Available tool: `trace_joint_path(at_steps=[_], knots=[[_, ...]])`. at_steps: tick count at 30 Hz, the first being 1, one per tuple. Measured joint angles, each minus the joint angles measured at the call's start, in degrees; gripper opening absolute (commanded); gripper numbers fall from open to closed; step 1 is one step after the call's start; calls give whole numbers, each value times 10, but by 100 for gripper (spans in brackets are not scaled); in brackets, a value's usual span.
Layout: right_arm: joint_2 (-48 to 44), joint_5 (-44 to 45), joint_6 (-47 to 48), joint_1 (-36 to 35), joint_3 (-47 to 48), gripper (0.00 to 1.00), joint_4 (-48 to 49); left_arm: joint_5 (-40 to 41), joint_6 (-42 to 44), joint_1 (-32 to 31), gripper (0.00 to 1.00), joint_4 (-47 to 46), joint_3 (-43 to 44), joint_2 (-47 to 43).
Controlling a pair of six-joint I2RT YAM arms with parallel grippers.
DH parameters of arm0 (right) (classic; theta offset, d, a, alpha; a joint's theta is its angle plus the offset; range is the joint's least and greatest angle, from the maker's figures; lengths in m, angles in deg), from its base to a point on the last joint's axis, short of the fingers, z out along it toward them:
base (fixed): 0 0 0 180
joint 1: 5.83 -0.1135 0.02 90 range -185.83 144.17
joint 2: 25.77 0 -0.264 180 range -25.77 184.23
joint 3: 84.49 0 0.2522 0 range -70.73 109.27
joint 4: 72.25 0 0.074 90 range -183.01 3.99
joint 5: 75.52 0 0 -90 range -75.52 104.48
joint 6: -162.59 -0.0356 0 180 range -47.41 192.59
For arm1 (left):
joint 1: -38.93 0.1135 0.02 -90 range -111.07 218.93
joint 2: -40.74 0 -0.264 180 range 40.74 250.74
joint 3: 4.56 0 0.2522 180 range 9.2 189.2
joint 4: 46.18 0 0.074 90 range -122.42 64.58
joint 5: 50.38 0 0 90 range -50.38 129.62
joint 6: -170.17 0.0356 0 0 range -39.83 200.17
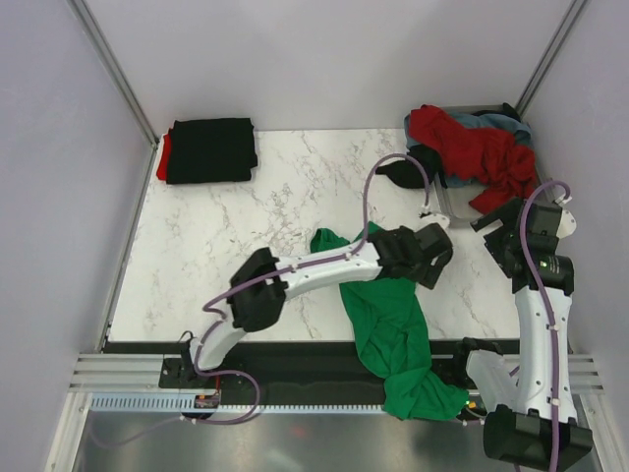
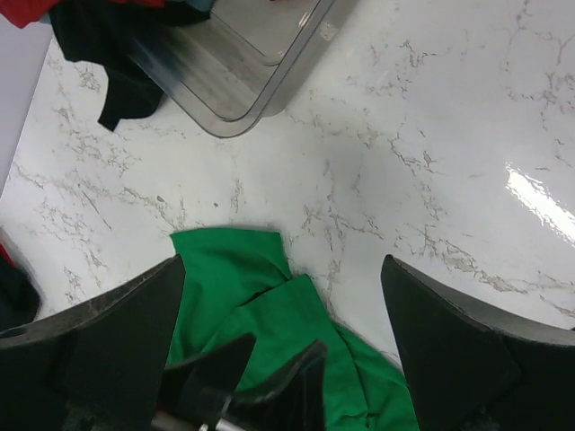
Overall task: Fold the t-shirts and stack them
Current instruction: Flatten the tshirt out
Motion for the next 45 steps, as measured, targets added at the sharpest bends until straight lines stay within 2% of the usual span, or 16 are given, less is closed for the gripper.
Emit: trace_joint_path(at_steps=[4,6,14,23,28,37,41,42,45], knots=[[-12,4,4,-17,5,98,-15,12,0,-10,77,42,176,125],[-13,5,5,-24,5,98,-24,18,-3,-11,72,54,202,150],[-17,12,14,-43,5,98,-37,33,-10,-9,68,104,205,184],[-29,18,21,-52,-2,98,-36,36,-8,-14,67,109,231,223],[-32,17,25,-54,-14,98,-36,50,-6,-14,59,111,249,234],[-31,13,25,-55,-24,98,-27,88,9,-14,52,111,251,235],[-31,11,28,-55,-26,98,-23,90,16,-14,40,111,252,235],[-31,11,28,-55,-26,98,-21,90,17,-14,33,111,252,235],[-31,10,30,-55,-29,98,-17,90,21,-14,29,111,252,240]])
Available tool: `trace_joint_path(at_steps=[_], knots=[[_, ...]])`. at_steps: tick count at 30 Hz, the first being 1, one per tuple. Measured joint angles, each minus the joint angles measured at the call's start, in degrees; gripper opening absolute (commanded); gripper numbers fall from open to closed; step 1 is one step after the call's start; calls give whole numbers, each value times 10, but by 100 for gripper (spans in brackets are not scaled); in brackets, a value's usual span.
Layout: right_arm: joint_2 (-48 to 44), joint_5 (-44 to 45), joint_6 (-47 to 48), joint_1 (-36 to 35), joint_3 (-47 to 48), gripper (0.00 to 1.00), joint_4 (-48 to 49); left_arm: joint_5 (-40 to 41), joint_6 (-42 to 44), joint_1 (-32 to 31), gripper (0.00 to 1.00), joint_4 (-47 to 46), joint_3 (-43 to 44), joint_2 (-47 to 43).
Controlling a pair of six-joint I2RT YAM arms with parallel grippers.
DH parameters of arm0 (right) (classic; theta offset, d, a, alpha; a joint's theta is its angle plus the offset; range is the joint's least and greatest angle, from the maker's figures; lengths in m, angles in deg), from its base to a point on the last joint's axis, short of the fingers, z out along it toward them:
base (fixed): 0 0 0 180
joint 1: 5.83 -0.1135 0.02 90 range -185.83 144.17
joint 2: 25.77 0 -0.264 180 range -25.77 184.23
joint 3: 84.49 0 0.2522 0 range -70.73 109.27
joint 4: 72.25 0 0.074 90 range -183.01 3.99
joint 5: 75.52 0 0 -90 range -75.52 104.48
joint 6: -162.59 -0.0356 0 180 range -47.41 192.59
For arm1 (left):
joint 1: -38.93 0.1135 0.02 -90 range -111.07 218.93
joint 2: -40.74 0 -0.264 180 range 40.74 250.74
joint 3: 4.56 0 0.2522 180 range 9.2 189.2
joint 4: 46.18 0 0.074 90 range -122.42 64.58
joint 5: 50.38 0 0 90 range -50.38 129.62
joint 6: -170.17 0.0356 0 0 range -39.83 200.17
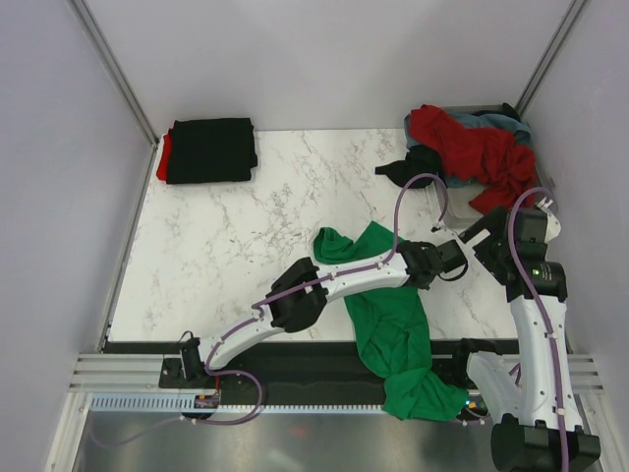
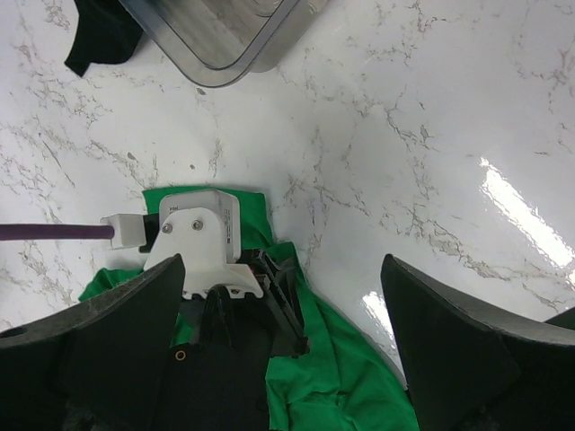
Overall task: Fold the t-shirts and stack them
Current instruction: Flatten the tshirt out
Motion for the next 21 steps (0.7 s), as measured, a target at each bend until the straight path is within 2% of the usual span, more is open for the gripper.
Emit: trace_joint_path(at_steps=[5,7,16,21], knots=[[0,-5,0,0,-12,98,5,0,1,0,16,-1,0,1],[0,-6,0,0,-16,98,7,1,1,0,3,-1,0,1],[-1,-6,0,0,-21,98,10,5,3,0,2,0,-14,-13],[-1,-6,2,0,-21,98,11,20,2,1,3,9,-69,-88]])
